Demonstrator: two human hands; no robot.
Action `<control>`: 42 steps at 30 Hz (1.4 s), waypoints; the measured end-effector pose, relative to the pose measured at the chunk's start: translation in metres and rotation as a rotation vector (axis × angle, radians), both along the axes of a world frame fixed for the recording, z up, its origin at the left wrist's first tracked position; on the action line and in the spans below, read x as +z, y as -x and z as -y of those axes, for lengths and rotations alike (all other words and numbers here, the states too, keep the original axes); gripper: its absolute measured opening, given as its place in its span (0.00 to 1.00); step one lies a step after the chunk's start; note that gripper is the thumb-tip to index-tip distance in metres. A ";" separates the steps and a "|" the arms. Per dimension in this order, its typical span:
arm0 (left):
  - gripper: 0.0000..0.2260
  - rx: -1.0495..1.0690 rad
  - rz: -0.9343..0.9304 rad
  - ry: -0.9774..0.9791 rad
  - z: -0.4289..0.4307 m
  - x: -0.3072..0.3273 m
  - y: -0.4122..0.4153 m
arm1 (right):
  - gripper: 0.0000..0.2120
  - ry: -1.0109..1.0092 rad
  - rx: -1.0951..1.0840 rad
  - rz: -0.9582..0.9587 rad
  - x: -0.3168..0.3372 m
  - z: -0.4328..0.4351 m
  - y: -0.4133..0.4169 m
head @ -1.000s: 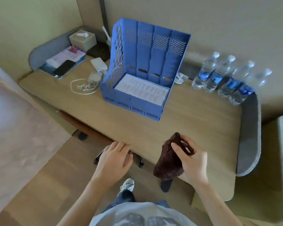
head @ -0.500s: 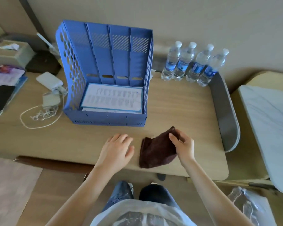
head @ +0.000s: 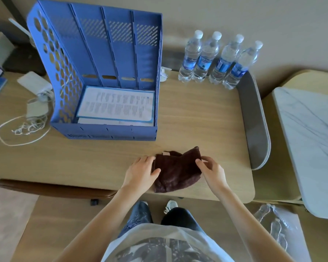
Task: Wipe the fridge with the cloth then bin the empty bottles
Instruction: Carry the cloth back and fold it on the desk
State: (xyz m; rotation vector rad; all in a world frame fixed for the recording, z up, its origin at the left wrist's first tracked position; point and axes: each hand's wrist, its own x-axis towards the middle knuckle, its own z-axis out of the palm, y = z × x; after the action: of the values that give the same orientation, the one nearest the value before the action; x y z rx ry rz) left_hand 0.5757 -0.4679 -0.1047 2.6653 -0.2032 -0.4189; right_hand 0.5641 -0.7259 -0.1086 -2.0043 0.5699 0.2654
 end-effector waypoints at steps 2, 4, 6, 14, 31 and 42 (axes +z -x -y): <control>0.21 0.068 -0.048 0.019 0.008 -0.005 -0.002 | 0.14 0.003 0.099 -0.056 -0.006 0.007 0.009; 0.21 0.129 -0.120 0.059 0.015 -0.009 -0.004 | 0.11 0.041 0.218 -0.089 -0.013 0.009 0.015; 0.21 0.205 -0.171 0.133 0.022 -0.012 -0.004 | 0.12 0.047 0.254 -0.082 -0.018 0.007 0.018; 0.16 0.493 -0.125 0.396 0.038 -0.017 0.000 | 0.13 0.152 0.219 -0.097 -0.021 0.011 0.025; 0.25 -0.061 0.310 0.071 0.032 -0.011 0.013 | 0.27 0.540 0.291 0.324 -0.013 -0.001 0.042; 0.30 -0.362 0.263 -0.175 0.037 -0.047 0.027 | 0.36 0.770 0.704 0.358 -0.057 -0.008 0.039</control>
State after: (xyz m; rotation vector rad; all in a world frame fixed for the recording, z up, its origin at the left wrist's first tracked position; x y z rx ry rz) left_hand 0.5484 -0.5051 -0.1522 2.8531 -0.7697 -0.1990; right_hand 0.5247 -0.7175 -0.1659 -2.8696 -0.3530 0.0954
